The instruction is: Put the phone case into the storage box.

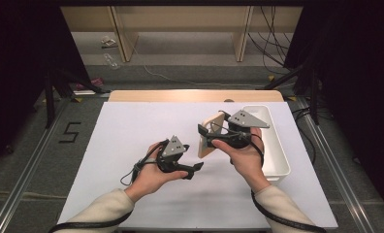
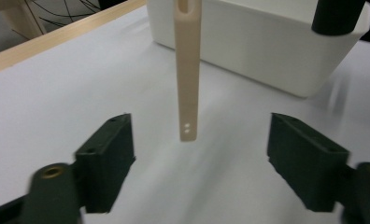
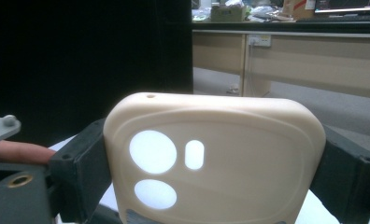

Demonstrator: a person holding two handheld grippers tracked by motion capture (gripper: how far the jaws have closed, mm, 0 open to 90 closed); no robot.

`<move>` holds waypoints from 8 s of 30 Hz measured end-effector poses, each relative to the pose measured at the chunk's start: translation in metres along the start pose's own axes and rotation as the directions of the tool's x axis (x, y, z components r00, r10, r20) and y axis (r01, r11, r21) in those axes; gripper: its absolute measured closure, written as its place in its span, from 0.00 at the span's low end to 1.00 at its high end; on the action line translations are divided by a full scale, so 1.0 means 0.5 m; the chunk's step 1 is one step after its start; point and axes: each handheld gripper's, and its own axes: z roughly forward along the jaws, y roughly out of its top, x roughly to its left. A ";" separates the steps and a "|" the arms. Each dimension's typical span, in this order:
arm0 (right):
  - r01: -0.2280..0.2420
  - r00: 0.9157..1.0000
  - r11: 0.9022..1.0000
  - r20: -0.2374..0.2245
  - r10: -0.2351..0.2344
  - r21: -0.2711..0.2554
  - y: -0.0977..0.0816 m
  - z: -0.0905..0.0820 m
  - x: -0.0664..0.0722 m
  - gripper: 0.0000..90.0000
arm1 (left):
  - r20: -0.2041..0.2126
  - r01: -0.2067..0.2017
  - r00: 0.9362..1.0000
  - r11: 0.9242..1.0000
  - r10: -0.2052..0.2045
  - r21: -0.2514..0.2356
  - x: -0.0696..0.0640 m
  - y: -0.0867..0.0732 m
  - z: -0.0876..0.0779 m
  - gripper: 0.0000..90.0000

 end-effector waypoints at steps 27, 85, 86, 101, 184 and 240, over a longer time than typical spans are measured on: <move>-0.006 1.000 1.000 0.031 0.007 -0.019 0.012 -0.011 -0.012 0.13 | -0.072 -0.010 0.997 1.000 0.010 -0.003 0.037 -0.056 -0.093 0.00; -0.025 0.987 0.996 0.154 0.038 -0.088 0.058 -0.071 -0.079 0.13 | -0.151 0.007 0.989 1.000 -0.004 0.018 0.081 -0.119 -0.174 0.00; -0.025 0.987 0.996 0.157 0.039 -0.089 0.059 -0.072 -0.080 0.13 | -0.152 0.008 0.988 1.000 -0.005 0.017 0.082 -0.119 -0.174 0.00; -0.020 0.982 0.995 0.183 0.038 -0.102 0.068 -0.085 -0.094 0.13 | -0.154 0.005 0.988 1.000 -0.002 0.019 0.082 -0.119 -0.174 0.00; -0.027 0.949 0.993 0.309 0.062 -0.113 0.088 -0.132 -0.149 0.13 | -0.161 0.021 0.987 1.000 -0.019 0.011 0.089 -0.120 -0.174 0.01; -0.025 0.924 0.991 0.375 0.074 -0.133 0.090 -0.147 -0.186 0.13 | -0.164 0.032 0.986 0.999 -0.031 0.005 0.092 -0.121 -0.173 0.01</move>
